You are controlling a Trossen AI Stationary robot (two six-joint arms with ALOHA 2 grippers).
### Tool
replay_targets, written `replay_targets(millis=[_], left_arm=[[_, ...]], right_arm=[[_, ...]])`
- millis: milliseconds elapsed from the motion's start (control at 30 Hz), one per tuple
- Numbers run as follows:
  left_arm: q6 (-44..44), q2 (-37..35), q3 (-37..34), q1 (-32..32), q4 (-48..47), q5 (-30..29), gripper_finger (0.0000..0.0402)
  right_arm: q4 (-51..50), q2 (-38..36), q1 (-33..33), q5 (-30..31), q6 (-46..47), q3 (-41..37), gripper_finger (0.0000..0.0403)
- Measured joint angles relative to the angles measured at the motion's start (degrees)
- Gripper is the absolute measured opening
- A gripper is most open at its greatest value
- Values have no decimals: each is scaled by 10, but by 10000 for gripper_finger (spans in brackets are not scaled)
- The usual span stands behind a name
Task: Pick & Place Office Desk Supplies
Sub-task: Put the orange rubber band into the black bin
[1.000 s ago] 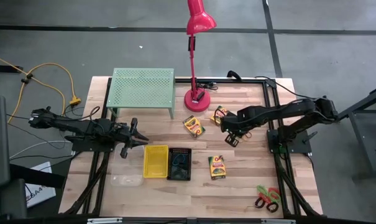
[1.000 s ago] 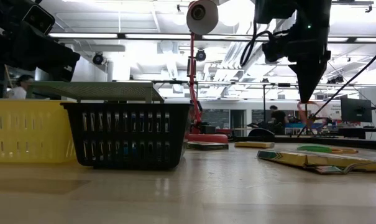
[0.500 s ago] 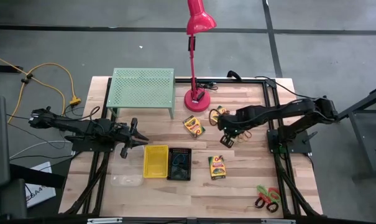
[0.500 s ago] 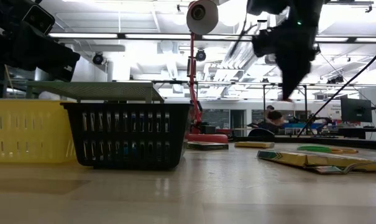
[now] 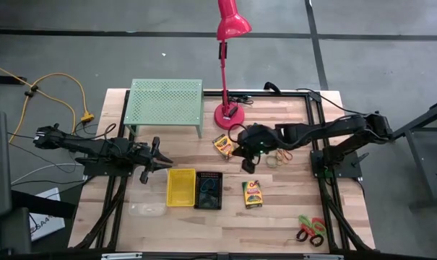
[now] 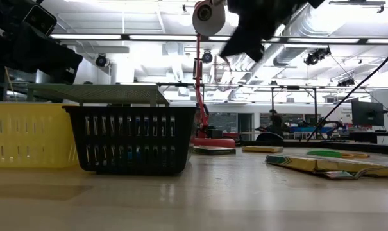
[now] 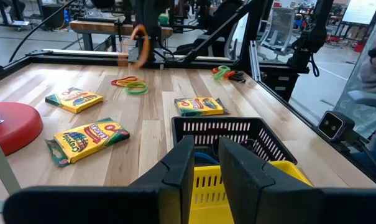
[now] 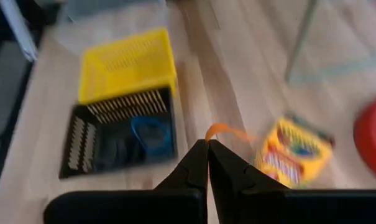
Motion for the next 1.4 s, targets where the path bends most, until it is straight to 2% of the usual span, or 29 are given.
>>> replay_targets(millis=[300,567,967,1200,1400], left_arm=[[0,0,0,0,0,0,71],[0,0,0,0,0,0,71],[0,0,0,0,0,0,71],[0,0,0,0,0,0,71],[0,0,0,0,0,0,71]], right_arm=[[43,0,7,6,-28,0,2],[83,23,46,32,-37,0,2],[270,137,81,20,-50,0,2],[342,204,98,18,-50,0,2],[359,232,115,1,-46,0,2]])
